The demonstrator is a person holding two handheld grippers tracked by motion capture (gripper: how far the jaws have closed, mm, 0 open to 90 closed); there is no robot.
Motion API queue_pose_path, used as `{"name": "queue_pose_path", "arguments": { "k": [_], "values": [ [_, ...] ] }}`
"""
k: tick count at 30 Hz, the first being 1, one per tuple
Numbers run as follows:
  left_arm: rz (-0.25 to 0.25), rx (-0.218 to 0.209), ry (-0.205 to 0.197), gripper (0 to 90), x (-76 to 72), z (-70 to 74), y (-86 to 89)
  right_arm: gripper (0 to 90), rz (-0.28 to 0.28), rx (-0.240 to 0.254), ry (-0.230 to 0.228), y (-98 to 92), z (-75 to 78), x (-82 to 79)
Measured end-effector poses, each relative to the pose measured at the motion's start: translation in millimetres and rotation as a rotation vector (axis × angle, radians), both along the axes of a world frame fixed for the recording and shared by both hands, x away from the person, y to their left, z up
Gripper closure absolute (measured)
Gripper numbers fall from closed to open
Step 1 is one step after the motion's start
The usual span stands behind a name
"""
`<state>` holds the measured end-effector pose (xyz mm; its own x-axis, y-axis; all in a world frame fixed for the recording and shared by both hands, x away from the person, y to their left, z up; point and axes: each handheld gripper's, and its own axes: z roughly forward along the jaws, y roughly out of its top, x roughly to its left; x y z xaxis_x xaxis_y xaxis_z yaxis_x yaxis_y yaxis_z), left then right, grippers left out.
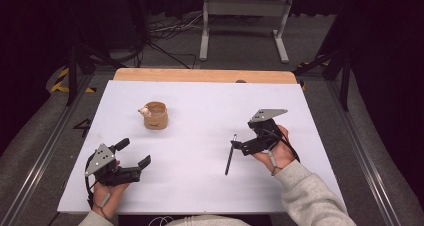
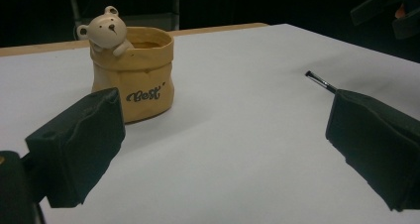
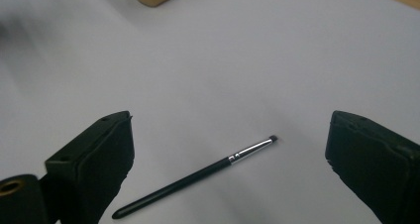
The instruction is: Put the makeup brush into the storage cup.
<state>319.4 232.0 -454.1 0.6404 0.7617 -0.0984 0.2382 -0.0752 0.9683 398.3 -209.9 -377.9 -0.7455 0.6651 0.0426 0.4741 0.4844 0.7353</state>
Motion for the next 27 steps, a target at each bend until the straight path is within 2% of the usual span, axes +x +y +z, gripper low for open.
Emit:
{"name": "queue_pose_path", "arguments": {
  "k": [4, 10, 13, 16, 21, 27],
  "values": [
    [0.001, 0.0, 0.003, 2.8, 0.1, -0.1, 0.2, 5.6, -0.001, -0.066, 0.053, 5.5, 0.1, 6.5],
    [0.006, -0.005, 0.004, 2.8, -0.2, -0.6, -0.1, 6.5, 0.016, -0.125, 0.095, 12.8, 0.2, 13.6],
    [0.007, -0.006, 0.004, 2.9, -0.2, -0.7, 0.0, 6.6, 0.015, -0.14, 0.111, 14.5, 0.6, 15.7],
    [0.007, -0.008, 0.002, 2.9, -0.5, -0.3, 0.3, 6.6, 0.008, -0.166, 0.157, 18.2, 0.6, 20.2],
    [0.005, -0.006, 0.007, 2.9, -0.3, -1.2, -0.2, 6.7, -0.003, -0.209, 0.208, 24.0, -1.3, 26.7],
    [0.01, -0.007, 0.01, 2.9, -0.9, -1.1, 0.3, 7.4, 0.004, -0.249, 0.251, 32.4, -5.3, 33.1]
  ]
}}
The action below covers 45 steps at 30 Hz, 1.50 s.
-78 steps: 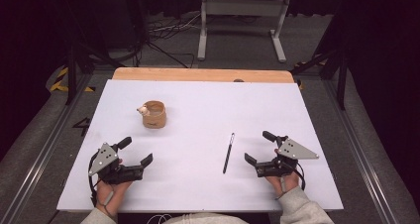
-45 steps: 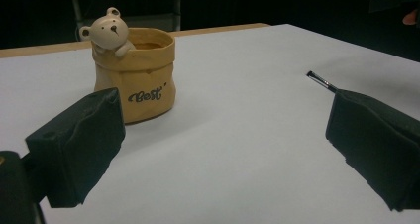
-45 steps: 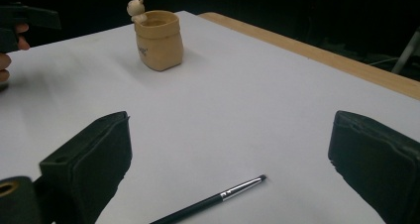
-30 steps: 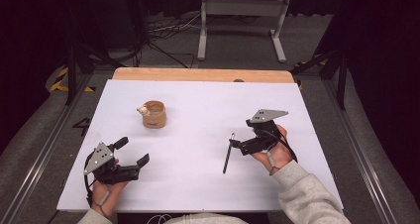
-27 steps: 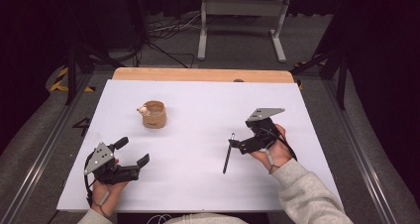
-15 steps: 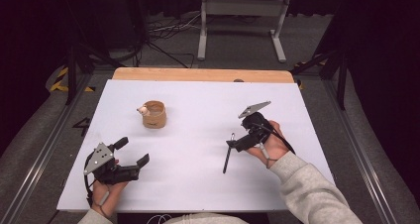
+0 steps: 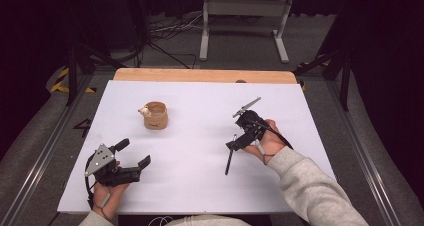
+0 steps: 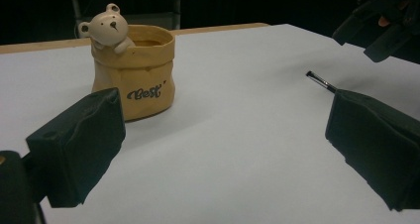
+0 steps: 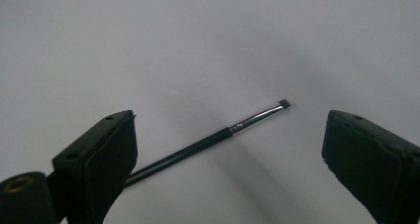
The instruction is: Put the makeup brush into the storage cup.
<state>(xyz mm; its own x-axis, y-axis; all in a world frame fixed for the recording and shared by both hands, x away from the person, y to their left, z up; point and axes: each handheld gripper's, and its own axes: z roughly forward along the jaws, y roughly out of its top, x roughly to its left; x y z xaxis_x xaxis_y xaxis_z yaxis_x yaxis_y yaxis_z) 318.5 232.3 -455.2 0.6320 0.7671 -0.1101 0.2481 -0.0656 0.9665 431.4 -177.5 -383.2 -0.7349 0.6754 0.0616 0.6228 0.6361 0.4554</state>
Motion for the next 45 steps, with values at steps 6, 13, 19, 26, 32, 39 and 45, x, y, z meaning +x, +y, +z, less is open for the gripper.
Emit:
{"name": "queue_pose_path", "arguments": {
  "k": [6, 13, 19, 26, 32, 39, 45],
  "values": [
    [-0.002, 0.0, -0.002, 3.0, 0.1, 0.2, 0.0, 8.8, -0.018, -0.042, 0.065, 8.5, -9.4, 6.0],
    [-0.005, 0.001, -0.003, 3.0, 0.4, 0.3, 0.0, 13.2, -0.018, -0.078, 0.09, 14.2, -17.6, 10.7],
    [-0.006, 0.002, -0.002, 3.0, 0.4, -0.1, -0.3, 19.6, -0.028, -0.1, 0.1, 18.3, -24.7, 11.3],
    [-0.007, 0.001, -0.003, 3.1, 0.5, 0.1, -0.3, 24.9, -0.031, -0.135, 0.125, 20.8, -34.1, 10.7],
    [-0.009, 0.001, -0.001, 3.1, 0.4, 0.1, -0.4, 28.6, -0.03, -0.162, 0.132, 23.5, -37.1, 10.6],
    [-0.012, 0.0, 0.002, 3.1, 0.6, -0.1, 0.0, 38.7, -0.034, -0.188, 0.139, 25.6, -39.7, 11.6],
    [-0.011, 0.0, 0.002, 3.1, 0.9, -0.3, 0.2, 45.5, -0.03, -0.221, 0.132, 27.4, -39.1, 11.2]
  ]
}}
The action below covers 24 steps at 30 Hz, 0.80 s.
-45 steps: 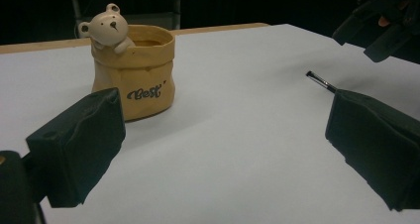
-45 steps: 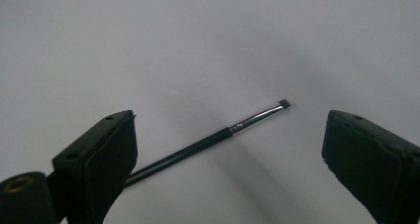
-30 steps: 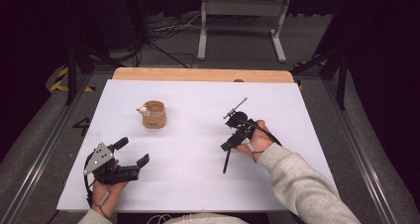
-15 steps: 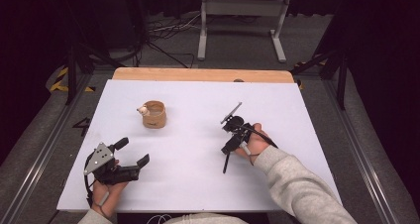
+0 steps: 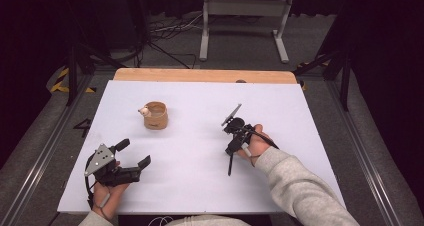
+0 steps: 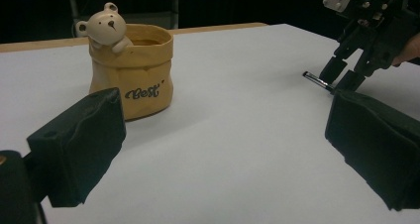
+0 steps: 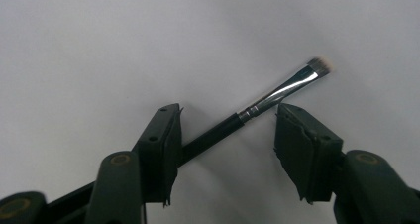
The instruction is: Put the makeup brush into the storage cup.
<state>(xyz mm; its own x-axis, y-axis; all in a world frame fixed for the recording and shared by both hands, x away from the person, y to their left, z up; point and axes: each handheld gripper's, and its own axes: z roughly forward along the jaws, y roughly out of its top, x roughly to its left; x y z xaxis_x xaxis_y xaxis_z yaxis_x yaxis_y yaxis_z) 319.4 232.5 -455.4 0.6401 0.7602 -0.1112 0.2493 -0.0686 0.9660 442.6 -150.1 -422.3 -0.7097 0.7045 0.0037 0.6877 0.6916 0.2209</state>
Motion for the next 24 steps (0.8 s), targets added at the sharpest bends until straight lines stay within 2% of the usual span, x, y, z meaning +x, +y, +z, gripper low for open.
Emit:
{"name": "queue_pose_path", "arguments": {
  "k": [4, 8, 16, 19, 21, 24],
  "values": [
    [0.0, -0.003, 0.001, 3.1, 0.0, 0.0, -0.2, 50.1, 0.007, -0.032, -0.012, 2.4, 0.1, -1.4],
    [-0.001, -0.001, 0.001, 3.2, -0.1, 0.2, -0.2, 57.6, 0.003, -0.047, 0.003, 4.4, 1.3, -1.8],
    [0.001, 0.001, 0.003, 3.4, 0.1, -0.2, -0.3, 83.2, -0.002, -0.057, 0.025, 5.2, 2.6, 0.5],
    [-0.004, -0.008, 0.019, 3.9, 0.5, -0.1, 0.3, 83.6, 0.001, -0.055, 0.024, 5.1, 2.5, 0.9],
    [-0.01, -0.039, 0.04, 4.3, 0.8, 0.1, 0.7, 83.8, 0.004, -0.064, 0.02, 6.1, 2.8, 0.2],
    [-0.01, -0.029, 0.032, 4.3, 0.3, 0.6, 0.0, 83.9, 0.006, -0.062, 0.016, 6.1, 3.0, -0.2]
  ]
}}
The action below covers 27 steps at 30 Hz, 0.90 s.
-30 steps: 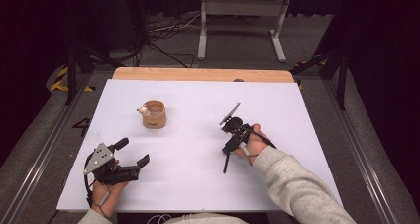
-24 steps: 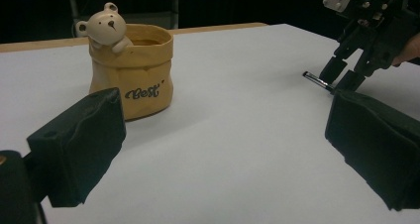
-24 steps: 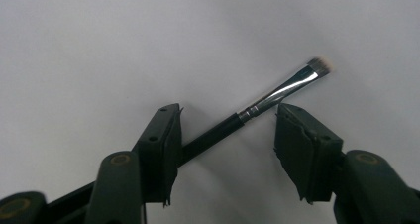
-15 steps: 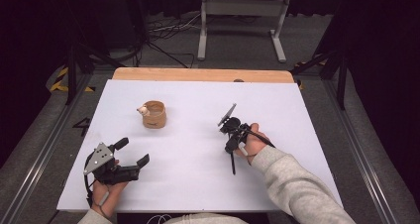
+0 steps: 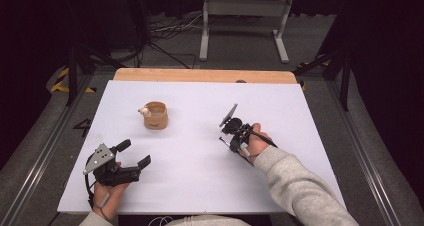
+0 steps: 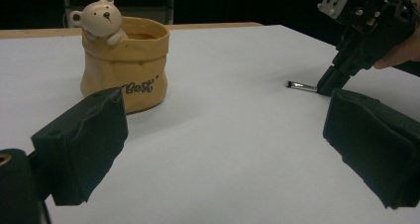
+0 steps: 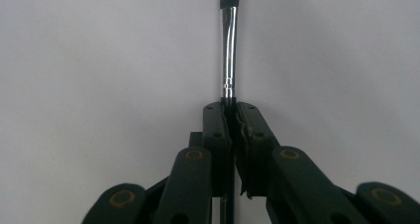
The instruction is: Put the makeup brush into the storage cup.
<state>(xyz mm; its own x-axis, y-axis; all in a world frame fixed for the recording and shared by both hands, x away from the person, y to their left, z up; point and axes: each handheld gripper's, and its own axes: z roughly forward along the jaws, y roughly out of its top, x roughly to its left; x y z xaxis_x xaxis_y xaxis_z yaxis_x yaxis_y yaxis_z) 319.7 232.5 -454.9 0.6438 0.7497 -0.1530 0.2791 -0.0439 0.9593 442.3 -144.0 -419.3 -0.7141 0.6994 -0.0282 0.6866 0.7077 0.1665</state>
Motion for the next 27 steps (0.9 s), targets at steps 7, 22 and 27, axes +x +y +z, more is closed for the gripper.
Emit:
{"name": "queue_pose_path", "arguments": {
  "k": [7, 22, 27],
  "values": [
    [-0.002, 0.014, -0.003, 4.2, -0.5, 0.7, -1.0, 84.0, 0.012, 0.05, -0.038, -7.0, 12.1, -2.6],
    [-0.006, 0.017, -0.006, 4.2, -0.8, 1.0, -2.4, 84.2, 0.082, 0.302, -0.227, -21.0, 53.3, -19.2],
    [-0.017, 0.024, -0.009, 4.8, -1.3, 2.0, -3.2, 84.2, 0.109, 0.381, -0.284, -24.8, 59.8, -26.1]
  ]
}}
